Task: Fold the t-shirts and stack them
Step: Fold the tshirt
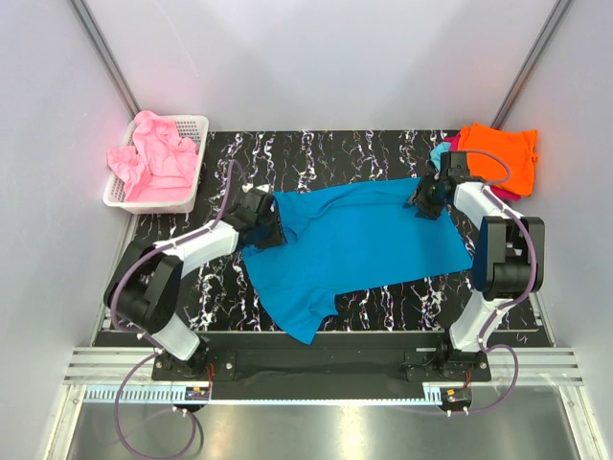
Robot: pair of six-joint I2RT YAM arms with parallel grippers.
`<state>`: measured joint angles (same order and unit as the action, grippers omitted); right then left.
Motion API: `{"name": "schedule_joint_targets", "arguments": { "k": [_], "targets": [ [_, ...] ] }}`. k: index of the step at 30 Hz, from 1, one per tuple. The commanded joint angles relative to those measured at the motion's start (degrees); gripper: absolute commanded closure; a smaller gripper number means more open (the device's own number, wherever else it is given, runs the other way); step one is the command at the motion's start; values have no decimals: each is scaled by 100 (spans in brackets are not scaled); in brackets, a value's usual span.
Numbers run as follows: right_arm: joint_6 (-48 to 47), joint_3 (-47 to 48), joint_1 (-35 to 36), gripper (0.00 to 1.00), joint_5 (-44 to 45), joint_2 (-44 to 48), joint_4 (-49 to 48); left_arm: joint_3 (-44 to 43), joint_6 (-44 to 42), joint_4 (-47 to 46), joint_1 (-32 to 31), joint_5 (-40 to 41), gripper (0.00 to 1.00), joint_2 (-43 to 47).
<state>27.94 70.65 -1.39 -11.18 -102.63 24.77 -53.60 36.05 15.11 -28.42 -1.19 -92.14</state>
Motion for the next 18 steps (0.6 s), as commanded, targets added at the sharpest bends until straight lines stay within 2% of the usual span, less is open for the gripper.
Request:
{"name": "schedule_joint_targets", "arguments": {
  "k": [1,3,7,9,13,18],
  "targets": [
    [-245,317,42,48,-50,-108,36,26,95,-474,4,470,65,485],
    [-412,510,51,50,-392,-352,176,-18,112,-597,4,514,65,565],
    [-536,581,60,53,-473,-583,326,-508,200,-554,12,804,65,461],
    [-579,529,95,54,-534,-653,344,-817,279,-239,39,883,64,66],
    [-641,528,104,54,-666,-784,440,-2027,595,561,188,962,65,-892],
    [-694,625,402,54,-736,-1153,634,-2830,692,1272,214,1077,66,-1684]
  ]
}}
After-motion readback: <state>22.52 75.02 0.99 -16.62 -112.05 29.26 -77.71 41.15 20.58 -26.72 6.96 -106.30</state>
